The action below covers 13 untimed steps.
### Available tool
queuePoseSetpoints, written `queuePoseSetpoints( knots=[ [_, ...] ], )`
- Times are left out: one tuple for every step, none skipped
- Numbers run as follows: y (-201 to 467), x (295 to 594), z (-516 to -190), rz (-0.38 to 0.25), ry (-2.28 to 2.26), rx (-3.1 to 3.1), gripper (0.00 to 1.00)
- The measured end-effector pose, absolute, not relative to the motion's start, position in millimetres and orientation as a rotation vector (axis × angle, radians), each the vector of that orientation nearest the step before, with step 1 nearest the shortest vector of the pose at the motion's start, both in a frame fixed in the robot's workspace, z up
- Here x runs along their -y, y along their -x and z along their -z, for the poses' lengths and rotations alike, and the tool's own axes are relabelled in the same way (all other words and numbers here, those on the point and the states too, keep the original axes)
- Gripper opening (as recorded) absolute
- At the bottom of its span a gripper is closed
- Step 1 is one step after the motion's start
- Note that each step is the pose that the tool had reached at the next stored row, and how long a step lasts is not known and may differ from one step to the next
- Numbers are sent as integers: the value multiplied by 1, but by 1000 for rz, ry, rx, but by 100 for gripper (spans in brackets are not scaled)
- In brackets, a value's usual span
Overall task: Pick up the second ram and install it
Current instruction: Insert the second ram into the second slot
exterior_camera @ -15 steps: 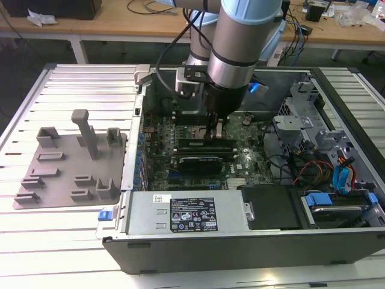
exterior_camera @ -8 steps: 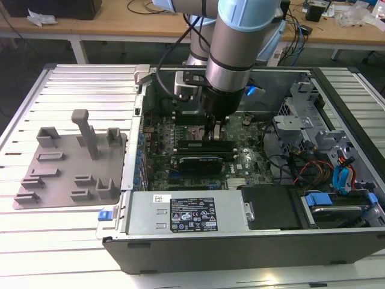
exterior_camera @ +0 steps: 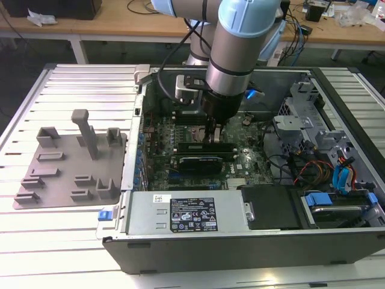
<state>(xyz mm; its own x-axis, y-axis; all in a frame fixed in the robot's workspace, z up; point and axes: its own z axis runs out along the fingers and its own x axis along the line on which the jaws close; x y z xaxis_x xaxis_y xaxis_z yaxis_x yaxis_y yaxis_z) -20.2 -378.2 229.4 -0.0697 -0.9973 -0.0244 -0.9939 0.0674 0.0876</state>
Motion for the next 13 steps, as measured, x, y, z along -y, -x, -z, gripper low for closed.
queuePoseSetpoints(
  knots=[
    [20, 378, -229, 125, -2114, 2264, 11],
    [20, 378, -228, 125, -2114, 2264, 11],
    [20, 378, -228, 125, -2113, 2264, 11],
    [20, 378, -228, 125, -2114, 2264, 11],
    [20, 378, -228, 125, -2113, 2264, 11],
    [20, 378, -228, 125, -2114, 2264, 11],
    [20, 378, -228, 125, -2114, 2264, 11],
    [20, 378, -228, 125, -2114, 2264, 11],
    [20, 378, -228, 125, -2114, 2264, 11],
    [20, 378, -228, 125, -2114, 2264, 11],
    [20, 378, -228, 125, -2114, 2264, 11],
    [20, 378, -228, 125, -2114, 2264, 11],
    [20, 378, -228, 125, -2114, 2264, 11]
  ],
)
